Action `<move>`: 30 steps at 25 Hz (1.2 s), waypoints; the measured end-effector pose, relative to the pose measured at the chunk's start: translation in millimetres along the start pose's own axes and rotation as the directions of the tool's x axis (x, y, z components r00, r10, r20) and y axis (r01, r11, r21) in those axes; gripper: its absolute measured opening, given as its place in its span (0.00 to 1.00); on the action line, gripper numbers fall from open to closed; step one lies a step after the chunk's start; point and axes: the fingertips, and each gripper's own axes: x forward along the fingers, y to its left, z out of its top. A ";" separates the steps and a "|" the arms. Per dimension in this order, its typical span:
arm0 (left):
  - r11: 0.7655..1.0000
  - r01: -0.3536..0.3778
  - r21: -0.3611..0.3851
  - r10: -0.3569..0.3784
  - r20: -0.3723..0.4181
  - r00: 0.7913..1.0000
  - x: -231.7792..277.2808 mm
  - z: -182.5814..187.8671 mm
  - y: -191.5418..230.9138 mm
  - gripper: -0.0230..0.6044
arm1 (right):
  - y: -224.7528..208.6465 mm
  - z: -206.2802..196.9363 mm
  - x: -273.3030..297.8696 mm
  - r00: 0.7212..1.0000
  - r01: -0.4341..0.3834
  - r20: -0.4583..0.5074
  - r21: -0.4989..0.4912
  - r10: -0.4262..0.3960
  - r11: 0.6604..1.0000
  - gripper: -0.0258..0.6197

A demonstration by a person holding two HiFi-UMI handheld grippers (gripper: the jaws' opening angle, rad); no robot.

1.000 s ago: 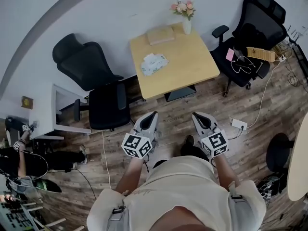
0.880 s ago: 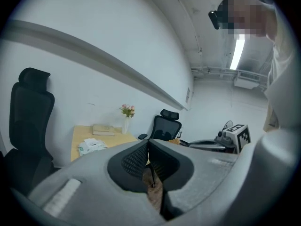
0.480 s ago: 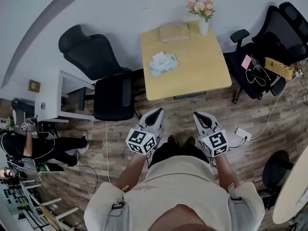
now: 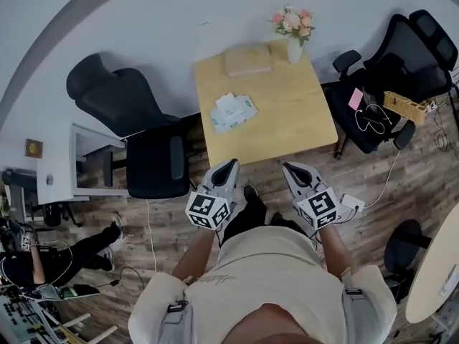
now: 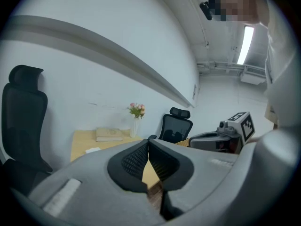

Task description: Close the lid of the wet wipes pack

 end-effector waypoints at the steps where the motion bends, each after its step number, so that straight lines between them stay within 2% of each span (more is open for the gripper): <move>1: 1.000 0.008 0.002 -0.008 0.012 1.000 6.3 7.7 7.7 0.07 | -3.6 8.6 7.4 1.000 0.004 0.003 -0.002 -0.004 1.000 0.04; 7: 0.999 0.022 0.036 -0.024 0.049 0.999 32.8 40.0 64.5 0.07 | -22.0 46.7 63.8 1.000 0.020 0.021 -0.008 -0.020 1.000 0.04; 15: 1.000 0.000 0.019 -0.001 0.041 0.999 52.0 45.9 138.0 0.07 | -35.4 66.5 133.0 0.999 0.033 0.005 -0.022 -0.033 0.999 0.04; 21: 0.999 -0.040 -0.020 0.040 0.029 0.999 69.3 47.5 167.2 0.07 | -51.5 76.0 171.7 1.000 -0.013 -0.023 -0.032 0.012 0.999 0.04; 30: 0.991 -0.137 0.003 0.137 -0.017 0.990 116.8 57.4 187.3 0.07 | -103.1 72.4 223.0 0.991 -0.132 -0.035 -0.045 0.131 0.990 0.04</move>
